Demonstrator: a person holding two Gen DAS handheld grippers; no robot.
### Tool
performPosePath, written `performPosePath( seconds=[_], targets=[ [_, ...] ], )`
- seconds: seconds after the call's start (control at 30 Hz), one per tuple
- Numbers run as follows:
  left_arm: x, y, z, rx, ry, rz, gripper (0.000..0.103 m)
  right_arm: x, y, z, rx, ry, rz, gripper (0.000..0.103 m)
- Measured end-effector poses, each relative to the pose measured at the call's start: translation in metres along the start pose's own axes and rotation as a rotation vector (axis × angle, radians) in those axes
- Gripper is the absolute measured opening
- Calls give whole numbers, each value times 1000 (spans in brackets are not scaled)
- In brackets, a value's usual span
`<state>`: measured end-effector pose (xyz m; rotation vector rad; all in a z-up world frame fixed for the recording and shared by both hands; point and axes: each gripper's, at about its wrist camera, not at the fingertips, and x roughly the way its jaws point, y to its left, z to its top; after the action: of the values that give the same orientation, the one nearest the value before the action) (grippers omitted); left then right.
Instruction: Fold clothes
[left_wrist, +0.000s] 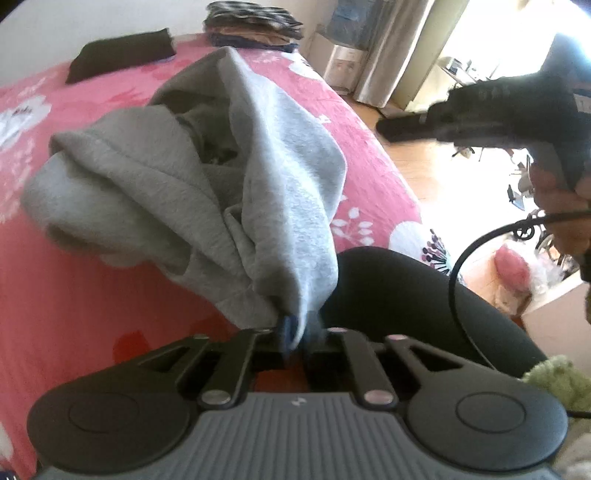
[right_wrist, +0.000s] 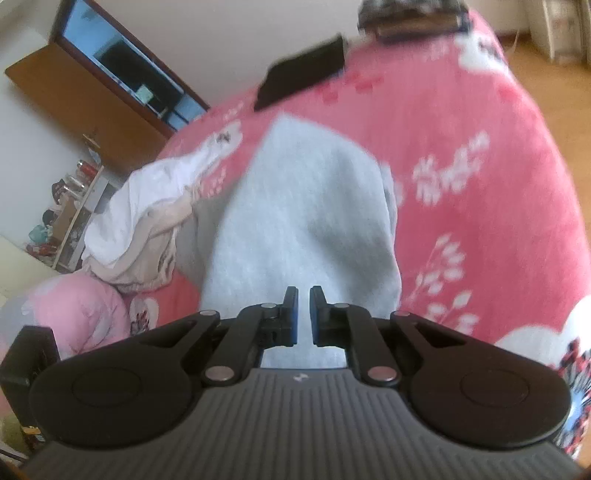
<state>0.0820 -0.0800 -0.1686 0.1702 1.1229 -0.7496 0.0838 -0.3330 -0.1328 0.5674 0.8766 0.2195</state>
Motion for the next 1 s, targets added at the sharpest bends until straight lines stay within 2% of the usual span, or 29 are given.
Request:
performPosePath(
  seconds=[0.03,0.1,0.13,0.17,0.2,0.27,0.3,0.4,0.43,0.5,0.53,0.57,0.7,0.77,0.8,0.83,0.87,0.9,0.93,0.97,1.0],
  targets=[
    [-6,5,-1,-20,-8,-3,30,-5,3,1,-13,-17,-7,9],
    [-19,20,-1,-46,-45,6,51,-2,13,11,-48,-43,-6,11],
    [-25,27,-1,-59,-64,11,54,3,19,19,-68,-52,0,16],
    [-31,35,-1,-77,-82,24,57,8,26,27,-88,-62,5,28],
    [-33,45,3,-102,-97,39,58,13,32,34,-109,-71,11,33],
    [-36,67,12,-163,-127,76,61,23,45,50,-150,-90,22,53],
    [-36,74,16,-189,-142,99,63,30,52,58,-172,-100,22,58],
    [-21,96,46,-234,-189,178,71,63,71,88,-257,-131,-40,73],
    [-15,100,59,-229,-202,200,73,75,77,98,-286,-145,-69,83],
    [2,105,87,-197,-218,249,79,105,84,120,-354,-146,-139,90],
    [11,107,100,-173,-223,273,82,122,85,131,-383,-129,-169,94],
    [22,107,111,-147,-219,292,88,141,81,140,-389,-87,-199,95],
    [68,102,150,-61,-186,358,88,215,66,177,-404,87,-311,95],
    [86,100,159,-56,-146,376,88,247,50,186,-340,214,-296,94],
    [93,101,161,-60,-138,388,82,260,40,187,-301,262,-282,93],
    [98,104,162,-63,-134,395,77,269,31,187,-265,296,-271,86],
    [101,108,163,-76,-134,395,63,278,23,186,-229,330,-259,65],
    [98,109,161,-88,-137,391,44,284,15,185,-198,356,-252,52],
    [95,110,159,-100,-141,386,31,283,10,181,-180,355,-258,37],
    [92,111,158,-112,-145,382,4,281,5,177,-165,350,-263,25],
    [89,112,156,-123,-149,377,1,274,1,174,-159,330,-266,20]
  ],
)
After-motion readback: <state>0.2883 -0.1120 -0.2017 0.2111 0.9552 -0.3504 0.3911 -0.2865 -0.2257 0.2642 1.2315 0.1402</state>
